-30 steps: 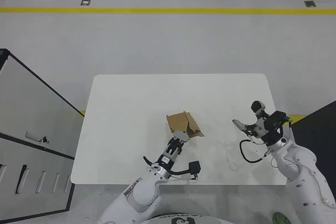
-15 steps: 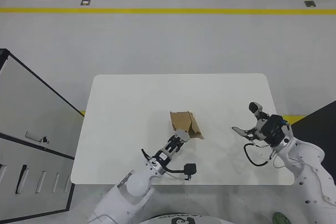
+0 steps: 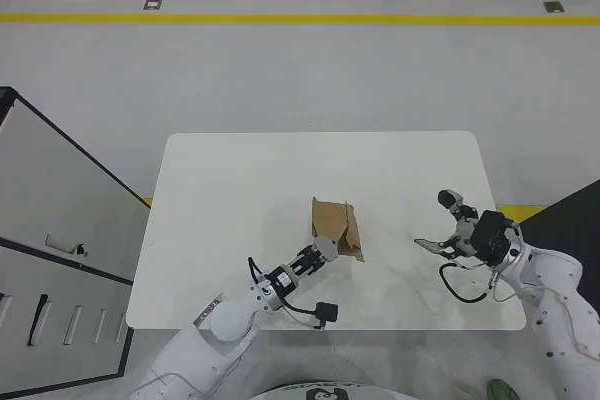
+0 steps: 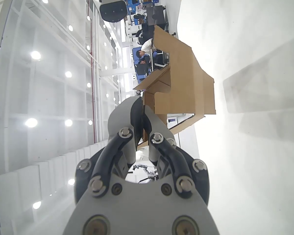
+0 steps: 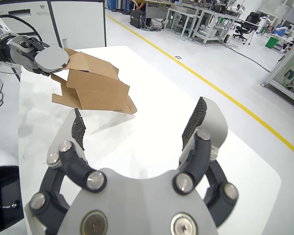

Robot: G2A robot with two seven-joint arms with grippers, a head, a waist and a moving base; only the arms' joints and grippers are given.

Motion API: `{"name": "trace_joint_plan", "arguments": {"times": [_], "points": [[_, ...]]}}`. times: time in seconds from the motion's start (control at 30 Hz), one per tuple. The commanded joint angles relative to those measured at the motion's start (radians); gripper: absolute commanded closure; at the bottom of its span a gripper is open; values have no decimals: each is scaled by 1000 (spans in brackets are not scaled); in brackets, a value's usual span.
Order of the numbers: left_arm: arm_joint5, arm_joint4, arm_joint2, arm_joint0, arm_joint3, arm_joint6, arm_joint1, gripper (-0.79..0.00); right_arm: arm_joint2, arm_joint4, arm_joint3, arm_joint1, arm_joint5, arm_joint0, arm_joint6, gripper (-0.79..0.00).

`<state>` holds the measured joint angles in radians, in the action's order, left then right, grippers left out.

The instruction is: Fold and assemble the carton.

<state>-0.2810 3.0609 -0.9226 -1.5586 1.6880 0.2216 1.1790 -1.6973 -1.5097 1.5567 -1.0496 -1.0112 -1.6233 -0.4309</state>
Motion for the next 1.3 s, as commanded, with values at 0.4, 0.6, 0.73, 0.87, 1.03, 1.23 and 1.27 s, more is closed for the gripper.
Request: {"name": "trace_joint_plan", "arguments": {"times": [0.4, 0.6, 0.73, 0.87, 1.03, 1.23, 1.27], "points": [[-50, -90, -117, 2, 20, 347, -45, 0, 51, -243, -19, 80, 0, 91, -231, -785], [-19, -187, -143, 26, 6, 481, -56, 0, 79, -460, -34, 106, 114, 113, -460, -785], [-17, -227, -138, 34, 1, 522, -57, 0, 85, -490, -37, 109, 128, 115, -482, -785], [-17, -227, -138, 34, 1, 522, -57, 0, 85, -490, -37, 109, 128, 115, -482, -785], [7, -268, -130, 67, -16, 573, -57, 0, 105, -538, -4, 115, 155, 121, -486, -785], [-6, -369, -113, 126, -63, 671, -54, 0, 104, -727, -23, 148, 276, 155, -654, -785], [-10, -379, -108, 138, -71, 684, -52, 0, 111, -743, -31, 153, 297, 161, -675, -785]]}}
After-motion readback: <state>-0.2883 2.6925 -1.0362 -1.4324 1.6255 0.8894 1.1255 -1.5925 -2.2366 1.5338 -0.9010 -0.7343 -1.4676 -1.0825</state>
